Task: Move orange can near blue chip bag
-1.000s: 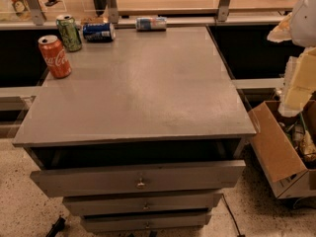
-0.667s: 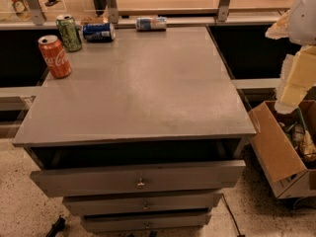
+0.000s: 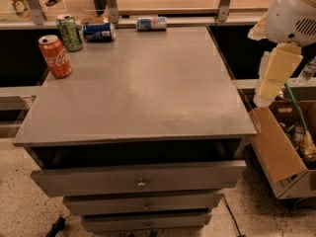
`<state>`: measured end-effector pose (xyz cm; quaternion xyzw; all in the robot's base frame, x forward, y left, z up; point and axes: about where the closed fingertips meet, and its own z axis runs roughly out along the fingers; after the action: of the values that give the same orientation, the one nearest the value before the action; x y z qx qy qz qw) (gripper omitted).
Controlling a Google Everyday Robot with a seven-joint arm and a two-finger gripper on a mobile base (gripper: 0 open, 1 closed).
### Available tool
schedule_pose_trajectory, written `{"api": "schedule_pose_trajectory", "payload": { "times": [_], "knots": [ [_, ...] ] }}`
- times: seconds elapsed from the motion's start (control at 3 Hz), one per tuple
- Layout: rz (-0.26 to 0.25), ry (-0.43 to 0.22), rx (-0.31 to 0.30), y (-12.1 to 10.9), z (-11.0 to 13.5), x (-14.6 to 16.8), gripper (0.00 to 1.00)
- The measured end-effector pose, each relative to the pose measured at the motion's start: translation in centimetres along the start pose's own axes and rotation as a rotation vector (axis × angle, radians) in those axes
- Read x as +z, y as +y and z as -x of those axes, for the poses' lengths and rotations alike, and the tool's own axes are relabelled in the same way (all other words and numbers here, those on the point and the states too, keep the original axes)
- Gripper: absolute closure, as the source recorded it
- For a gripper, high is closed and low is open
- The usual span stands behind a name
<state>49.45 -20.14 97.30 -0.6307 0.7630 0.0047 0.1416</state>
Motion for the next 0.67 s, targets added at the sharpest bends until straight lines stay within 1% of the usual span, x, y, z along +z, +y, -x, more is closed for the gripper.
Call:
{"api": "schedule_pose_trajectory", "payload": {
  "times": [0.67],
  "knots": [
    [0.083,-0.088,-0.032,-0.9,4.3,3.3,0.00]
  ]
}}
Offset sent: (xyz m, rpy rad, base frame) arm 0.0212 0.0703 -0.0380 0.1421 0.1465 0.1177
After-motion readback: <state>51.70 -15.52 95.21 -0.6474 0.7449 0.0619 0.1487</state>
